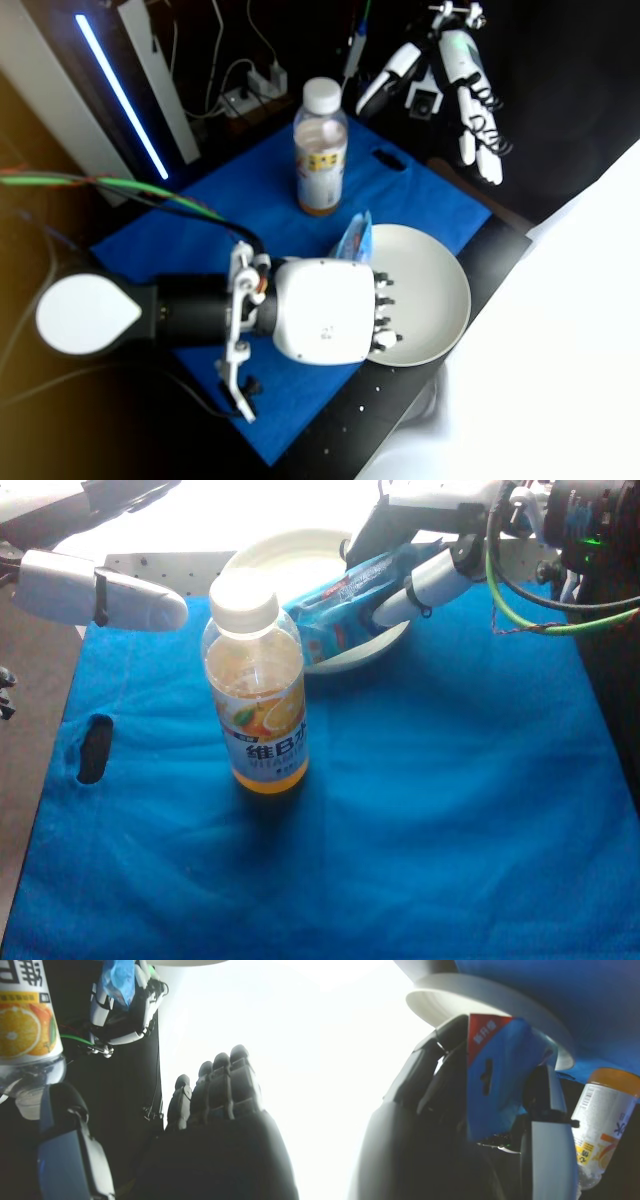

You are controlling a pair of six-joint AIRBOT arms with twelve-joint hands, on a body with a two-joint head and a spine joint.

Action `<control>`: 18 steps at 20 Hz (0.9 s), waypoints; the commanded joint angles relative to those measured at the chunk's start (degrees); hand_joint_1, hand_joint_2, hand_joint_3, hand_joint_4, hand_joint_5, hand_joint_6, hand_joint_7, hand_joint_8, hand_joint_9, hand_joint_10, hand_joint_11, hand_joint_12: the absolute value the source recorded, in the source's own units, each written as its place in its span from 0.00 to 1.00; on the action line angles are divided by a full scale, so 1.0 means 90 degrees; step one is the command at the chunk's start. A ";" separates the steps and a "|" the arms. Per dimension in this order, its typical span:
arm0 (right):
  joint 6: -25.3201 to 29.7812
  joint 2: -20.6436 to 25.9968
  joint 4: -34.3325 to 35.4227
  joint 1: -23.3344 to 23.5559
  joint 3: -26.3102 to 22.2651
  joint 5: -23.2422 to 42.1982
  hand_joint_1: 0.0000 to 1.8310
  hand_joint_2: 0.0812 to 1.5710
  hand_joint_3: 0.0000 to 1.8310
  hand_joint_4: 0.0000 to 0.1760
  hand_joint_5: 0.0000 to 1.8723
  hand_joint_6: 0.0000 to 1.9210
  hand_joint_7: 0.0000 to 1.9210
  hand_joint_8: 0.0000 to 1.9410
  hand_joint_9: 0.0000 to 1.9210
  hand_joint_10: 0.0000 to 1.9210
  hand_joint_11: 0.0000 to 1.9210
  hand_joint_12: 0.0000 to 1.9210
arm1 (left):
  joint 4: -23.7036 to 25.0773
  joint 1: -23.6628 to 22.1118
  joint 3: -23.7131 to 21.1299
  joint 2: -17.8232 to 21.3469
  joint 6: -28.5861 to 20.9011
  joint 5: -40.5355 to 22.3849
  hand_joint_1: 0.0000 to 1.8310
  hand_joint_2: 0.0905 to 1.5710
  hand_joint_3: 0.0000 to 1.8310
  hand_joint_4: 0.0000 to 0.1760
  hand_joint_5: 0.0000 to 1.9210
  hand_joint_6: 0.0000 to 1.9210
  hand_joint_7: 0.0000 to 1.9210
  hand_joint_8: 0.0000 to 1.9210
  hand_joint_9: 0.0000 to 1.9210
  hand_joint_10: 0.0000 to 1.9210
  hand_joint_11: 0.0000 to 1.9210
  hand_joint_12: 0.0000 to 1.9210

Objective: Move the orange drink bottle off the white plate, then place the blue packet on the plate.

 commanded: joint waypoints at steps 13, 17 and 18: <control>0.0050 -0.0087 0.0388 0.0017 0.0109 0.0272 0.47 0.43 0.00 0.92 0.09 0.00 0.18 0.00 0.14 0.00 0.00 0.41 | -0.0308 -0.0063 0.0056 -0.0009 -0.0075 -0.0635 0.33 0.49 0.00 0.89 0.00 0.00 0.00 0.00 0.00 0.00 0.00 0.00; 0.0052 -0.0133 0.0388 0.0018 0.0191 0.0274 0.48 0.43 0.00 0.93 0.07 0.00 0.14 0.00 0.13 0.00 0.00 0.36 | -0.0310 -0.0064 0.0056 -0.0013 -0.0081 -0.0656 0.33 0.50 0.00 0.87 0.00 0.00 0.00 0.00 0.00 0.00 0.00 0.00; 0.0054 -0.0155 0.0388 0.0018 0.0227 0.0273 0.46 0.44 0.00 0.88 0.07 0.00 0.13 0.00 0.13 0.00 0.00 0.36 | -0.0311 -0.0064 0.0055 -0.0013 -0.0087 -0.0661 0.33 0.49 0.00 0.90 0.00 0.00 0.00 0.00 0.00 0.00 0.00 0.00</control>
